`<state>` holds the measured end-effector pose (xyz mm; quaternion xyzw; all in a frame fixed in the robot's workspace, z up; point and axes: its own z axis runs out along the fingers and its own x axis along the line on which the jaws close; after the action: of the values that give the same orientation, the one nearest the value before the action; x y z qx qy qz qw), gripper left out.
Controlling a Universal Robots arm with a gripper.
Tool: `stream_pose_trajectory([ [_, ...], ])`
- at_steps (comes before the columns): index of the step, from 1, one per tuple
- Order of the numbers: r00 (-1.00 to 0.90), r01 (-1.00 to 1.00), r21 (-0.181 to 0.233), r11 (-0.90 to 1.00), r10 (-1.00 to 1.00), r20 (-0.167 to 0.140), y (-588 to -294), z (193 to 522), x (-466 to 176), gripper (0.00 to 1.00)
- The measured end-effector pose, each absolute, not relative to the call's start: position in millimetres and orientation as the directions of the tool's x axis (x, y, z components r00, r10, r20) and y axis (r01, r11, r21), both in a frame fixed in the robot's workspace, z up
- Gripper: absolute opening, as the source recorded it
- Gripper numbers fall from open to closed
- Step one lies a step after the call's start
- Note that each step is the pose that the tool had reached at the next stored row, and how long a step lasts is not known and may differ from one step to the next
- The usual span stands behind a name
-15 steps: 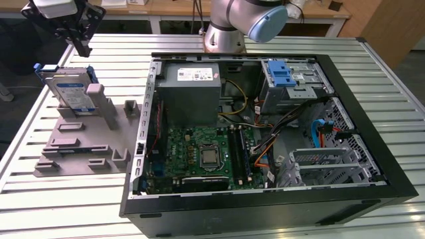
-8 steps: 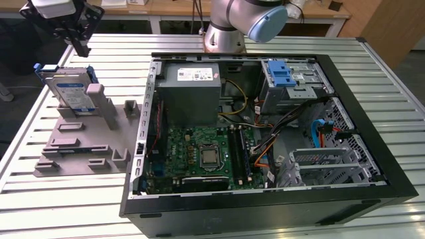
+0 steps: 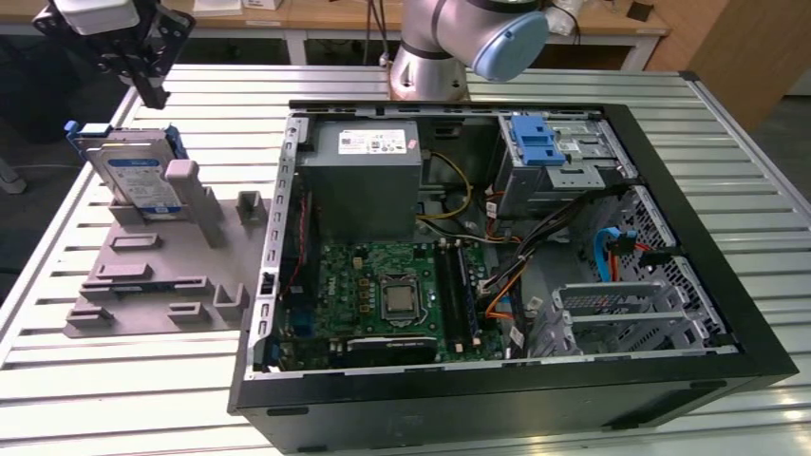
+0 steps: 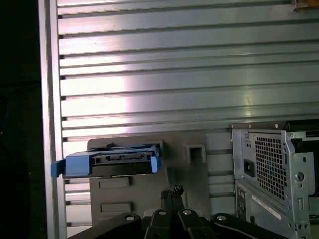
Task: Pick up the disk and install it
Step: 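Reach for the disk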
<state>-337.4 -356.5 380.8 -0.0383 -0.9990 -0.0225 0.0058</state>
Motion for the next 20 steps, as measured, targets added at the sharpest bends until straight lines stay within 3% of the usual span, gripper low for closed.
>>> stream_pose_trajectory([
  [20, -0.997, 0.077, 0.045, 0.996, 0.076, 0.013, -352, 379, -373, 0.11],
])
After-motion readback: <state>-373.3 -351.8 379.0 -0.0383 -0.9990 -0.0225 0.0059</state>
